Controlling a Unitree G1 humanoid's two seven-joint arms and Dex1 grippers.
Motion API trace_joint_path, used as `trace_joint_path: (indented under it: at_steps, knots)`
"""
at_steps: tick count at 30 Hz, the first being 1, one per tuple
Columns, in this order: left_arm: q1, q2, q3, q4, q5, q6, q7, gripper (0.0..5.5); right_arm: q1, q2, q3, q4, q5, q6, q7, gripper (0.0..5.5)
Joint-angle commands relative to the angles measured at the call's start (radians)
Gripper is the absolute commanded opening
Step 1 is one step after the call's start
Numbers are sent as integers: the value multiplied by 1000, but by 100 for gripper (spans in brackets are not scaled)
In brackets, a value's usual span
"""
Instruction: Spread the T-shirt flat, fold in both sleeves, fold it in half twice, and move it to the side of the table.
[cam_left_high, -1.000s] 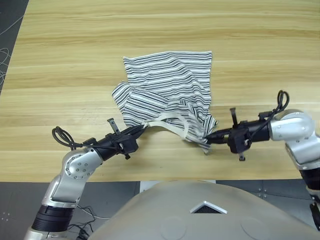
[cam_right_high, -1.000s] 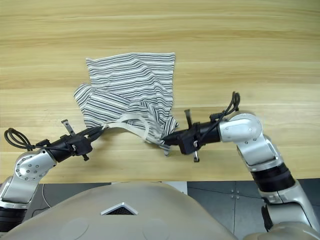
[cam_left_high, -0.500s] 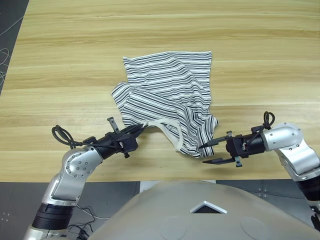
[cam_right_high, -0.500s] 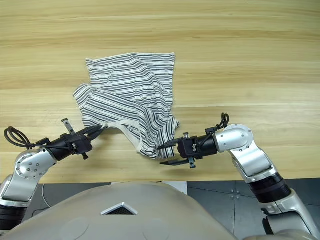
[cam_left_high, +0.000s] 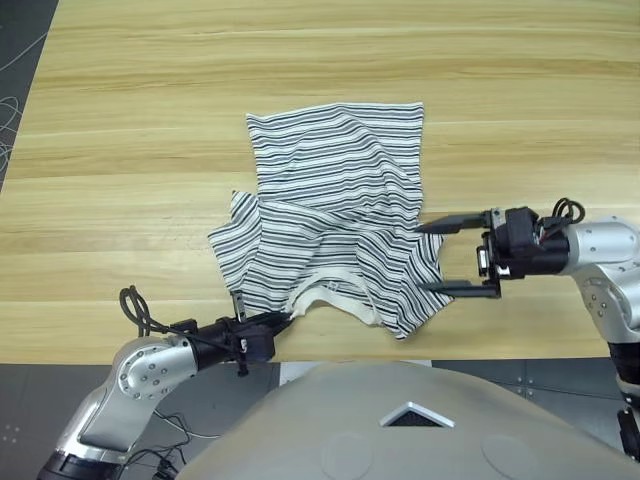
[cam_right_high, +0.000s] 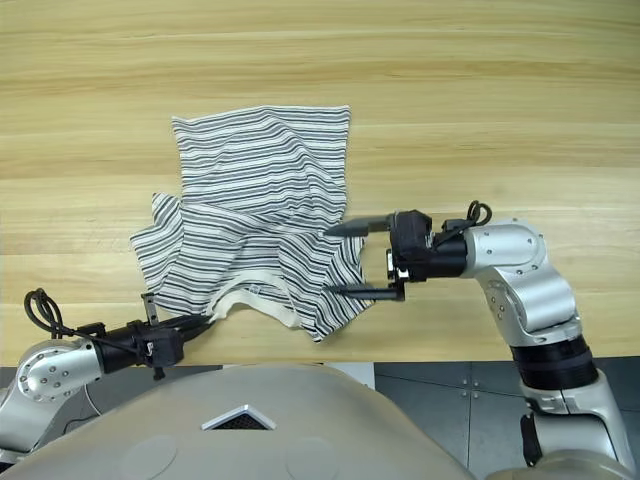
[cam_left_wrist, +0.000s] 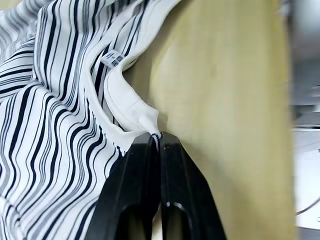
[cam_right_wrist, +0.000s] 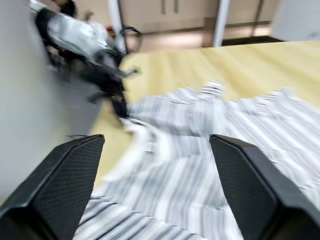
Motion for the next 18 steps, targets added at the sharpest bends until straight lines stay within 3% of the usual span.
trace_joint_path:
  at_steps: [1,5,9,12,18]
  knots:
    - [77,55,14,-40,-2,3,-44,10,-66,56,2,96,-142,-97,-91,389]
    - [81,71,22,-41,-19,5,-61,10,-118,102,22,173,-233,-164,-135,389]
    - [96,91,11,-53,-38,9,-93,10,-142,49,71,270,-384,-271,-118,389]
    - [116,98,16,-83,-73,12,-110,10,-91,-41,77,241,-358,-268,2,389]
    - [141,101,39,-188,-250,44,-142,10,-20,-82,39,185,-275,-240,61,389]
